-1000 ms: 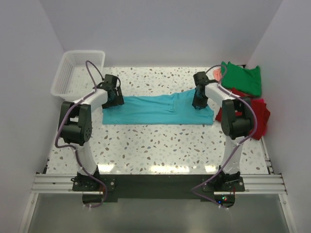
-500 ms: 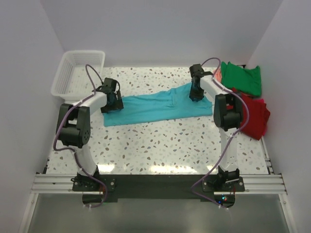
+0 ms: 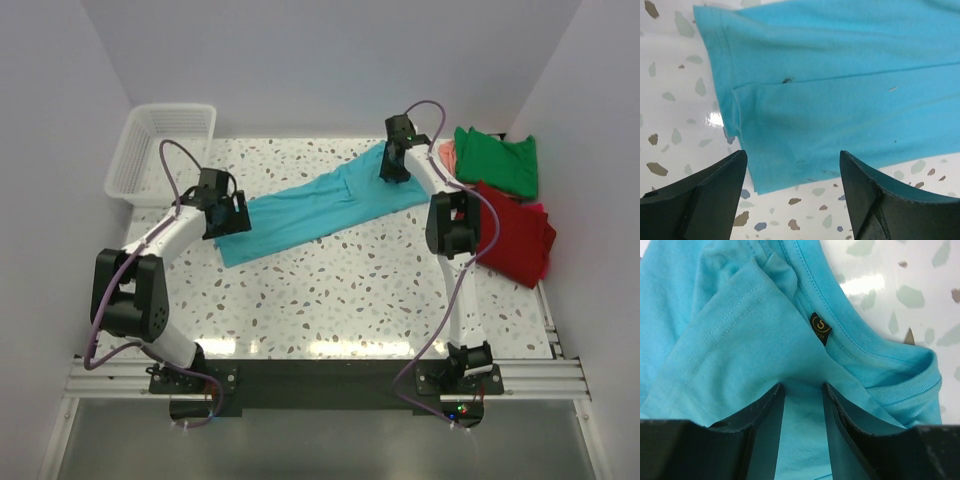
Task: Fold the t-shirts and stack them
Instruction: Fold the tshirt
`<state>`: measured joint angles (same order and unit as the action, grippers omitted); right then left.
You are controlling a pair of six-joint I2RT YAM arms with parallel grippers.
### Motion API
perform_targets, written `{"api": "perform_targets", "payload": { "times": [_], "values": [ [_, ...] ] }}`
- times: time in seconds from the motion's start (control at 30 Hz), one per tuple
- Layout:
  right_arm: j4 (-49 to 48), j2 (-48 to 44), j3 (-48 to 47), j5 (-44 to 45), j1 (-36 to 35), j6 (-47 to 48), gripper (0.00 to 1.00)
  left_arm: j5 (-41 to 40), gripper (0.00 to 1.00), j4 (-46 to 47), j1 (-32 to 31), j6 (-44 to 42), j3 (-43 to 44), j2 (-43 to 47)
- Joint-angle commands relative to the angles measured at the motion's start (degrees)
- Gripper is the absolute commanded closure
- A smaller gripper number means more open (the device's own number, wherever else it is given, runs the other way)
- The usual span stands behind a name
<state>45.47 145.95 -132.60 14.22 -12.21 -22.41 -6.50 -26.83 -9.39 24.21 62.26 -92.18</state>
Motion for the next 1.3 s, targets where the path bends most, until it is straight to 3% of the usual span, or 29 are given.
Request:
{"api": "perform_targets", "payload": {
  "times": [0.0,0.27,0.4,0.53,0.83,0.97,1.27],
  "values": [
    [-12.50,0.92,2.60,-6.92,0.17,2.98,0.58,3.25,0.20,0.46,0.16,-1.44,-2.23,5.95],
    [-31.31,-13.13,9.65,-13.77,-0.53,5.10,0.56,2.46,0.20,2.04,0.07,-0.92,-4.25,9.30],
    [-25.62,-15.25,2.00,-17.64,-3.17,7.38,0.54,2.28,0.20,3.09,0.07,-0.91,-4.69,9.30],
    [-20.17,-17.27,1.72,-19.40,-9.48,8.88,0.50,1.41,0.20,3.98,0.07,-1.09,-2.50,7.11],
    [-19.90,-24.83,21.93,-17.64,-21.10,8.97,0.51,0.00,0.20,5.74,-0.19,-1.97,8.22,-7.03],
    [-19.11,-25.89,25.19,-16.95,-21.45,8.26,0.52,-1.14,0.20,3.10,-1.07,-2.41,9.73,-10.04],
    [-15.68,-24.57,22.30,-13.34,-21.28,7.91,0.52,-5.79,0.20,-0.15,-5.81,-3.29,3.22,-10.46]
  ]
}}
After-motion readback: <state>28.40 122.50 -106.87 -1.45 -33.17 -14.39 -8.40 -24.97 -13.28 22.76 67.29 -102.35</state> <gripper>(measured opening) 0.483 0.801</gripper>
